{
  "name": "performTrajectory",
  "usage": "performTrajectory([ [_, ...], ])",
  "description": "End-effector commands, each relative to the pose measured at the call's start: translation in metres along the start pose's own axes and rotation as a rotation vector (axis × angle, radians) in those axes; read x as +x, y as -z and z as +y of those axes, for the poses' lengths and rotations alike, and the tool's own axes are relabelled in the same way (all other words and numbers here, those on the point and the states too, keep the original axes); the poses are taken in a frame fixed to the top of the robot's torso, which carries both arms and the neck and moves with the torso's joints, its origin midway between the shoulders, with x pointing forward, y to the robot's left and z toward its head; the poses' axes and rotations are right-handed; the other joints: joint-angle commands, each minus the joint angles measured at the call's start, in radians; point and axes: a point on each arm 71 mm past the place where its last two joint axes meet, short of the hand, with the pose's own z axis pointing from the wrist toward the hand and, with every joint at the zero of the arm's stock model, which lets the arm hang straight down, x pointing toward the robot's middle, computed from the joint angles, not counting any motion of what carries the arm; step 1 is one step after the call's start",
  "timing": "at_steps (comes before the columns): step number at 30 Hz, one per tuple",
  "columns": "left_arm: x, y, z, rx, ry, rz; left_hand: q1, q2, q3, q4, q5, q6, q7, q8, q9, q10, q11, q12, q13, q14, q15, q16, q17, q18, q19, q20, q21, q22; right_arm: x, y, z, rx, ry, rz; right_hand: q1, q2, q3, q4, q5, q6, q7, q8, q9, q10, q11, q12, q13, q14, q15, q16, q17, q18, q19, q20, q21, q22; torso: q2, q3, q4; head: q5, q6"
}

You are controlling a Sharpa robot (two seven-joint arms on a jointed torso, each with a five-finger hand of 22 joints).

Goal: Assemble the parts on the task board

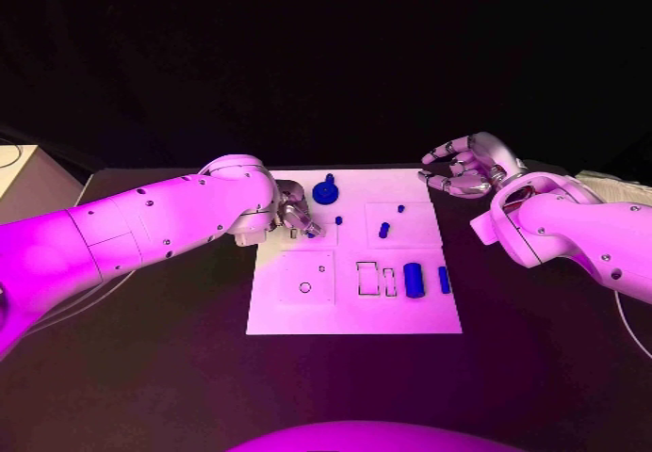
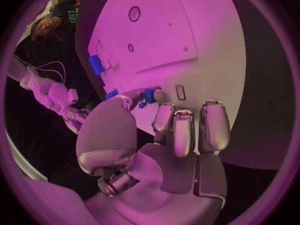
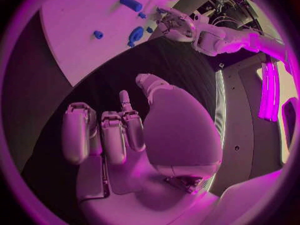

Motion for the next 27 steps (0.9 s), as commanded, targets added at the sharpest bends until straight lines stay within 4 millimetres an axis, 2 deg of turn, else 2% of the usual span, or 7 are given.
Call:
performTrajectory([
  [1,0.0201,-0.0052,0.0045,-0.017,-0.025,0.091,0.017,0.016,-0.003,0.003,-0.003,-0.002,0.004,-0.008,0.002,-0.005,-0.005,0.003,-0.001,0.092,-0.005,-0.004,0.219,-0.012,0.001,-0.002,-0.004,0.0,0.0002,0.0002,0.0007,-0.01,0.006,0.005,-0.006,-0.008,0.004,0.002,0.005,-0.001,-0.001,0.004,0.002,0.014,0.001,0.003,0.184,0.098,0.002,-0.004,0.241,0.004,0.033,0.005,-0.004,0.04,0.0,-0.0001,0.0007,0.001,0.0],
  [19,0.022,-0.0042,0.0069,-0.017,-0.016,0.123,0.028,0.03,-0.005,0.013,0.002,-0.004,0.005,-0.013,0.003,-0.006,-0.005,0.003,-0.001,0.092,-0.005,-0.004,0.219,-0.012,0.0,-0.002,-0.005,0.0,0.0009,-0.0003,0.0005,-0.01,0.007,0.007,-0.007,-0.008,0.004,0.003,0.005,-0.001,-0.001,0.004,0.002,0.015,0.001,0.004,0.184,0.098,0.002,-0.005,0.24,0.004,0.033,0.005,-0.004,0.04,0.0,0.0004,0.0001,0.008,-0.001],
  [27,0.023,-0.004,0.0072,-0.013,0.003,0.139,0.039,0.051,0.002,0.027,0.01,-0.003,0.004,-0.018,0.006,-0.006,-0.005,0.003,-0.002,0.092,-0.004,-0.004,0.219,-0.012,0.0,-0.002,-0.005,0.0,0.0018,-0.0002,0.0,-0.009,0.007,0.008,-0.008,-0.007,0.004,0.003,0.006,-0.001,-0.001,0.005,0.002,0.016,0.001,0.005,0.185,0.098,0.001,-0.005,0.24,0.004,0.033,0.004,-0.004,0.04,0.0,0.0009,-0.0006,0.01,-0.002],
])
